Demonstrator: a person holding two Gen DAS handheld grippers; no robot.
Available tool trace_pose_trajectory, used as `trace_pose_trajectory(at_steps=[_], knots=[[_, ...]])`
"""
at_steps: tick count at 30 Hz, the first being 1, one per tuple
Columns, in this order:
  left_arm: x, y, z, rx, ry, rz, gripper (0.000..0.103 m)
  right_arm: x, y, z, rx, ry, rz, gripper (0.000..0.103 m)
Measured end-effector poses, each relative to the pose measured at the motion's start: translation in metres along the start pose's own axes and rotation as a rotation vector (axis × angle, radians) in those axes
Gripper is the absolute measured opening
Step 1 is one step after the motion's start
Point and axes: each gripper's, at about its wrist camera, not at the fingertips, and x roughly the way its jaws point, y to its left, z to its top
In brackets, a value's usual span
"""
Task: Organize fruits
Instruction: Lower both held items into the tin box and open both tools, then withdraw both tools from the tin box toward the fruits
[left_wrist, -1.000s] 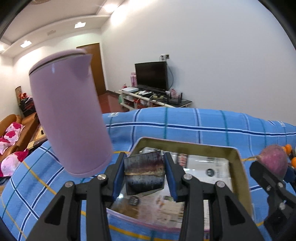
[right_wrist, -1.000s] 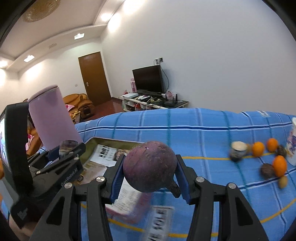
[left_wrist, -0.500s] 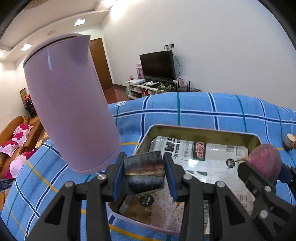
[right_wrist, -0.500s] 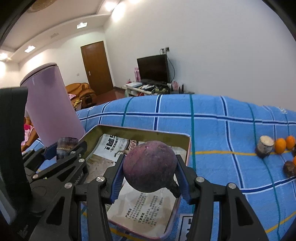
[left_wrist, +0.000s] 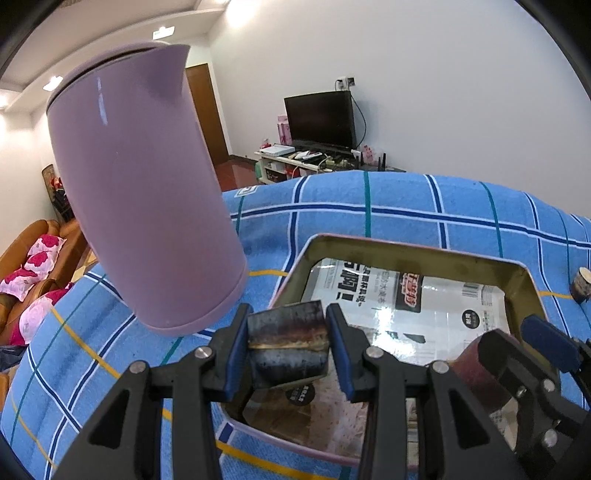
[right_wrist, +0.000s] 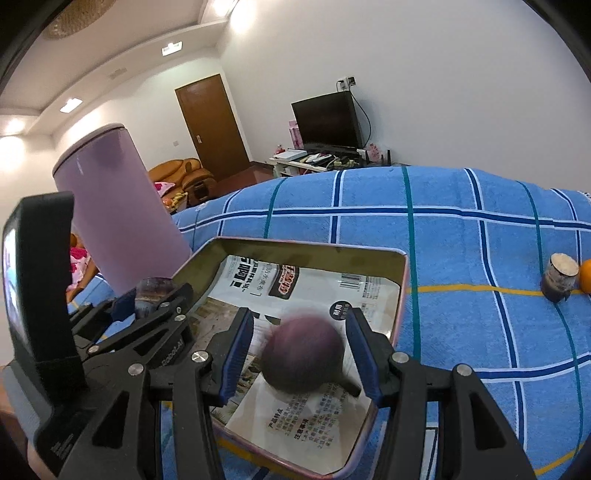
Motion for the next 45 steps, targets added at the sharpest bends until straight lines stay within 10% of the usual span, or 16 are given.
trace_pose_trajectory(at_steps=[11, 15, 26, 45], knots=[[-0.007, -0.003, -0.001, 0.003, -0.034, 0.008, 0.048, -0.058, -0.006, -0.004, 0.019, -0.276, -0.131, 0.081], [-0.018, -0.006, -0.001, 0.01, -0.093, 0.026, 0.079, -0.07, -0.008, -0.003, 0.004, -0.352, -0.208, 0.082], [-0.037, -0.013, -0.003, -0.039, -0.175, -0.057, 0.098, -0.065, -0.009, 0.001, -0.043, -0.349, -0.361, 0.082], [-0.054, -0.027, -0.008, -0.027, -0.218, -0.063, 0.101, -0.088, -0.031, -0.013, -0.069, -0.325, -0.408, 0.082]])
